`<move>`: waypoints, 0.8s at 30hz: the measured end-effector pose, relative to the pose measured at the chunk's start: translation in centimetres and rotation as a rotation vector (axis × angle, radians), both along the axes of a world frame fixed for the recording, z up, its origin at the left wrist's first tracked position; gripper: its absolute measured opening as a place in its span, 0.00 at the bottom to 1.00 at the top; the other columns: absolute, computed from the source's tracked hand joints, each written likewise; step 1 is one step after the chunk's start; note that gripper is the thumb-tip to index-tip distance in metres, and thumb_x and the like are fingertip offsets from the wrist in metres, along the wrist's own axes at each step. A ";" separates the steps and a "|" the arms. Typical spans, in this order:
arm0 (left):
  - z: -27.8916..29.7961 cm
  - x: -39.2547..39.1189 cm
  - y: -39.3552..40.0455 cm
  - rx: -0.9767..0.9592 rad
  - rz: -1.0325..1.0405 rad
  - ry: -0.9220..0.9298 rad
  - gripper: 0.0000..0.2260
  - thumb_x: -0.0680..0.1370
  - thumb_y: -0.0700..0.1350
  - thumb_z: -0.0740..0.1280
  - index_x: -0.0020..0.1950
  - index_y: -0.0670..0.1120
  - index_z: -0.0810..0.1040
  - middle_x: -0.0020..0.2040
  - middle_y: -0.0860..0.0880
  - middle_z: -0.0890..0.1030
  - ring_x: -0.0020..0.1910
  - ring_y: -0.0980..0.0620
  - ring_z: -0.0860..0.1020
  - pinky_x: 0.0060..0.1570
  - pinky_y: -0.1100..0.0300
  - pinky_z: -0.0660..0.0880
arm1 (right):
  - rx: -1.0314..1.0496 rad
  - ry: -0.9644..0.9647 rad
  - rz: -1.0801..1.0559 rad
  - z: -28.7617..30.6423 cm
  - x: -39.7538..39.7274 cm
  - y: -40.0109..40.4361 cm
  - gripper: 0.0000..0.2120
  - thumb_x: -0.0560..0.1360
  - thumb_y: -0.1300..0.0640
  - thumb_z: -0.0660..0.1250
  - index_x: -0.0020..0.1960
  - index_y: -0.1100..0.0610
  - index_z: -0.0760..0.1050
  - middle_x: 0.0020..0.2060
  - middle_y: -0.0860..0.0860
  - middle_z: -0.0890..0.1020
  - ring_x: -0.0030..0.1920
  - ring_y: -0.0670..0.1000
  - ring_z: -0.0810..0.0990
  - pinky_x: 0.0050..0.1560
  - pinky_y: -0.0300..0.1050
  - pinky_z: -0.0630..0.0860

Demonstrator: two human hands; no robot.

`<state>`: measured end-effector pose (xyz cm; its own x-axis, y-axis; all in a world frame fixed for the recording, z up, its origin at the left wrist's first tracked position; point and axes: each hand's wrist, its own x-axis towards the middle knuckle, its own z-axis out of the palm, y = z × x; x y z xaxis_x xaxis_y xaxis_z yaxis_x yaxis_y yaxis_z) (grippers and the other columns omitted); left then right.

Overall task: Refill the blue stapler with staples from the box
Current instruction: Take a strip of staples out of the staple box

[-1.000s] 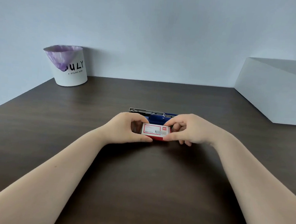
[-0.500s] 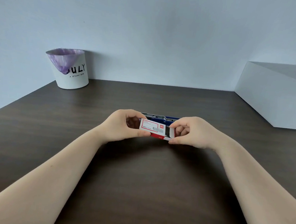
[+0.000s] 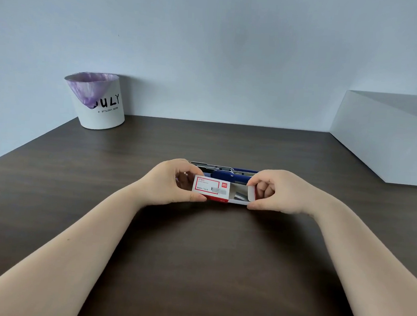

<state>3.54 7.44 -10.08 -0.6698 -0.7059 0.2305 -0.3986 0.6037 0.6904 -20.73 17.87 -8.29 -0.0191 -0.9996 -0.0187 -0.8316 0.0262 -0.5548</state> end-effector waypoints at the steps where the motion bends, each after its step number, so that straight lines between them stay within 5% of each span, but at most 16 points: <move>1: -0.1 0.0 -0.1 -0.013 -0.005 -0.001 0.16 0.62 0.49 0.79 0.47 0.58 0.79 0.48 0.55 0.81 0.40 0.53 0.81 0.44 0.62 0.79 | 0.001 0.007 0.001 0.0 0.1 0.0 0.19 0.64 0.49 0.77 0.52 0.48 0.76 0.37 0.46 0.79 0.36 0.47 0.77 0.44 0.44 0.76; 4: -0.2 -0.1 -0.3 -0.026 -0.008 -0.004 0.17 0.62 0.49 0.79 0.48 0.57 0.80 0.49 0.54 0.80 0.39 0.50 0.80 0.41 0.63 0.78 | -0.081 0.001 -0.010 0.1 0.5 0.0 0.18 0.65 0.46 0.75 0.53 0.45 0.75 0.35 0.46 0.78 0.33 0.45 0.75 0.39 0.39 0.71; 8: 0.1 -0.2 0.0 -0.038 -0.002 -0.023 0.16 0.63 0.50 0.79 0.47 0.59 0.79 0.48 0.56 0.82 0.39 0.58 0.79 0.40 0.68 0.76 | -0.236 0.069 -0.003 0.5 1.3 -0.1 0.07 0.69 0.49 0.72 0.44 0.51 0.80 0.33 0.46 0.74 0.31 0.45 0.70 0.35 0.37 0.69; 24: 0.2 -0.2 0.3 -0.034 0.001 -0.051 0.17 0.64 0.50 0.78 0.50 0.55 0.79 0.44 0.63 0.80 0.41 0.70 0.78 0.41 0.76 0.73 | -0.155 0.284 0.084 -0.1 2.4 -0.5 0.07 0.72 0.56 0.66 0.42 0.54 0.83 0.33 0.44 0.75 0.36 0.43 0.75 0.39 0.34 0.70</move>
